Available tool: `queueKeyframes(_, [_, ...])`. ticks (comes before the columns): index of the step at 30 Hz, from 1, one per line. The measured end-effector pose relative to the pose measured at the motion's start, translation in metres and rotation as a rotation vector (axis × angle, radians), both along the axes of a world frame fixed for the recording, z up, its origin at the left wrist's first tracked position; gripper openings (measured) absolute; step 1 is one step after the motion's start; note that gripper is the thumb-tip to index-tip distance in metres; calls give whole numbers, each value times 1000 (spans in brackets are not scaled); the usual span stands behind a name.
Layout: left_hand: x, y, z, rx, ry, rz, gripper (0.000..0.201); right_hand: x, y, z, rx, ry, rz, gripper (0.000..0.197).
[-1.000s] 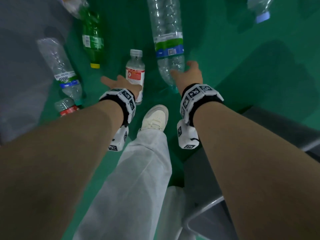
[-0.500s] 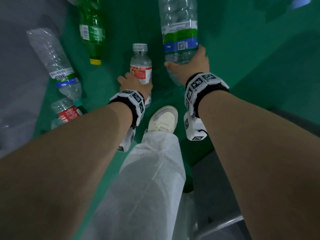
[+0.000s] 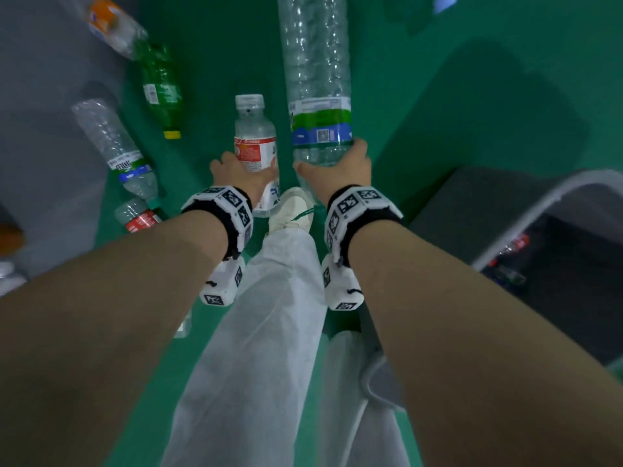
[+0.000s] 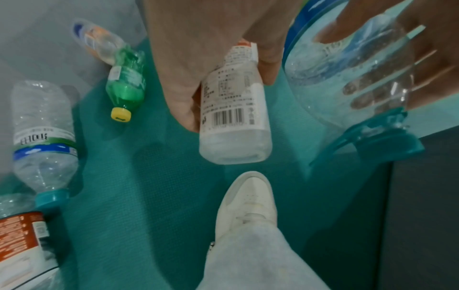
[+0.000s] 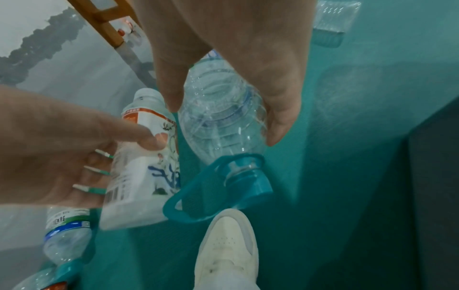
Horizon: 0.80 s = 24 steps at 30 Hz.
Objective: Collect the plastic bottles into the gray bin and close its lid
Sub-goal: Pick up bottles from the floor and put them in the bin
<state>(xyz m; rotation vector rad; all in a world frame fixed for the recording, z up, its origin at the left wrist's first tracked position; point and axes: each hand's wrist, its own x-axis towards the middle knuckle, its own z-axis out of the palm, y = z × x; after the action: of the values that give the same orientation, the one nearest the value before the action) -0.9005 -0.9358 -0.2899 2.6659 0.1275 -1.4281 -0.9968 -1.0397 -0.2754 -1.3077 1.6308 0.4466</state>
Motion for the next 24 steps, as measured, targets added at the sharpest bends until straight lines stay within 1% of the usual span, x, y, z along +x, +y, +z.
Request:
queueKeyframes(4, [-27,-15,41,-46,-38,-14,78,-41,6,44,-34,-14,-71,89])
queueKeyframes(6, [-50,-22,65,-79,-51,-50,77,-70,7,70,-51,-14,-124,87])
queueKeyframes(10, [-98,-32,104,-133,-74,-112,75,-127,9,113,-59,-19,-222,94])
queueKeyframes(13, [-131,-34,123,-175,-60,-116,82,-167,14,138,-70,-18,-237,97])
queueKeyframes(15, [-155,-40,136,-228,-59,-109,87,-196,16,150,-73,-27,-271,96])
queueKeyframes(17, [-178,-49,145,-280,-58,-129,86,-223,17,158,-74,-38,-322,95])
queueKeyframes(19, [-204,-57,155,-329,-44,-177,80,-251,19,163,-82,-33,-371,97])
queueKeyframes(22, [-246,-64,166,-408,5,-294,66,-295,23,166,-111,-19,-454,97])
queueKeyframes(24, [-267,-66,171,-460,31,-373,63,-318,26,165,-118,-7,-508,96])
